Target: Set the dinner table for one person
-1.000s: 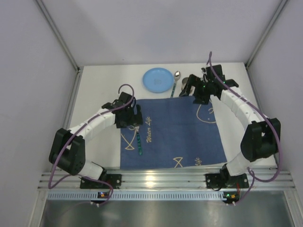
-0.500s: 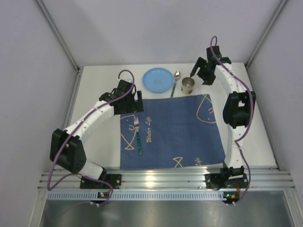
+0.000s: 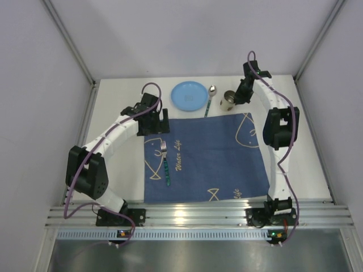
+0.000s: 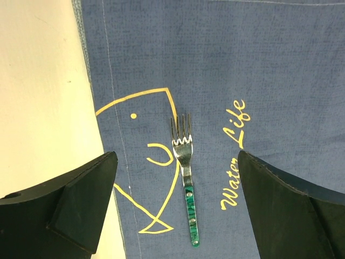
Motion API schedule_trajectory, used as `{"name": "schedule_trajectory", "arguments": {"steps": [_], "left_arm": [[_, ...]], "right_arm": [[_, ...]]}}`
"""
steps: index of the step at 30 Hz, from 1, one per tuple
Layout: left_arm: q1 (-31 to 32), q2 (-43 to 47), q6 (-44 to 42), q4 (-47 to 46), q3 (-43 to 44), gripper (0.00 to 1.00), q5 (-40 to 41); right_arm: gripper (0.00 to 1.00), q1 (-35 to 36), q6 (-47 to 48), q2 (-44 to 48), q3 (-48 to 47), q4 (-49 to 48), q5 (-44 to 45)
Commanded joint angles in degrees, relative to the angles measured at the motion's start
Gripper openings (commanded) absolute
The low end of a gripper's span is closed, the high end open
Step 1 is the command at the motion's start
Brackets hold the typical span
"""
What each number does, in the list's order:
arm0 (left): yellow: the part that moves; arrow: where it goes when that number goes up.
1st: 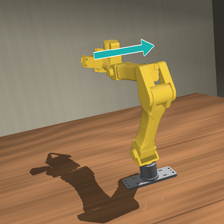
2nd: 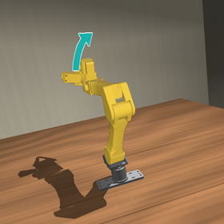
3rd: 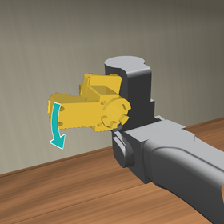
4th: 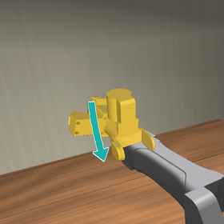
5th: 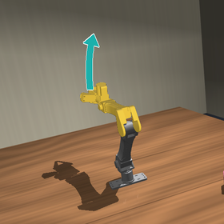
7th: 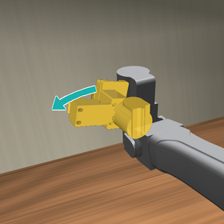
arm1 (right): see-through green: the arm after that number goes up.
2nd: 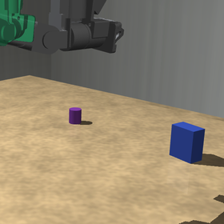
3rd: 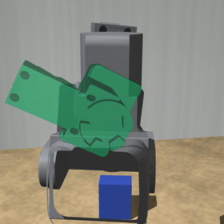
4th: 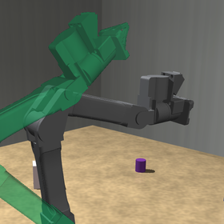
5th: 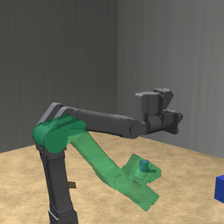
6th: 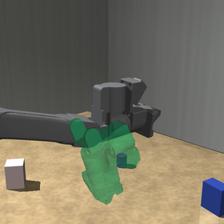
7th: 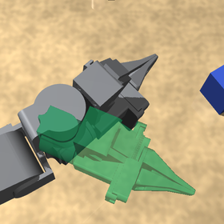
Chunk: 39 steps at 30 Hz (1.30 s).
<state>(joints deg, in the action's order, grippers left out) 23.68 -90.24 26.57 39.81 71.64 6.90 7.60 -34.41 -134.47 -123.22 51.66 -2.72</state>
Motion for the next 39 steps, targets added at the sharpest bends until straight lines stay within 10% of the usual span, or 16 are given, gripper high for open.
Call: {"name": "schedule_trajectory", "arguments": {"steps": [1, 7, 15, 20, 29, 35, 39], "left_arm": [[-0.4, -0.9, -1.1, 0.3, 3.2, 0.99, -1.2], [-0.4, -3.3, -2.1, 0.3, 6.8, 0.99, -0.7], [-2.0, -6.2, 1.5, -4.9, 10.1, 0.99, 5.6], [-10.8, -15.3, 6.8, -5.0, 12.3, 0.92, -13.5], [-11.2, -8.5, 7.4, -17.9, 8.5, 0.99, -4.4], [-11.6, -11.9, 5.5, -15.5, 13.1, 0.98, -0.4], [-12.0, -16.1, 4.6, -15.1, 20.0, 0.98, 1.2]], "right_arm": [[0.00, 0.0, 1.4, 2.8, -6.1, 0.2, 1.1], [0.00, -0.3, 3.3, 13.9, -3.0, 2.0, 5.9], [0.00, -0.2, 3.7, 31.8, 28.9, -3.1, 9.0], [0.00, -0.1, 3.6, 32.9, 38.3, -8.7, 8.2], [0.00, -0.1, 2.8, 31.8, 45.3, -15.6, 10.2], [0.54, -0.1, 2.9, 34.1, 49.4, -16.7, 9.4], [0.71, -0.1, 4.2, 36.9, 49.3, -16.2, 9.2]]}}
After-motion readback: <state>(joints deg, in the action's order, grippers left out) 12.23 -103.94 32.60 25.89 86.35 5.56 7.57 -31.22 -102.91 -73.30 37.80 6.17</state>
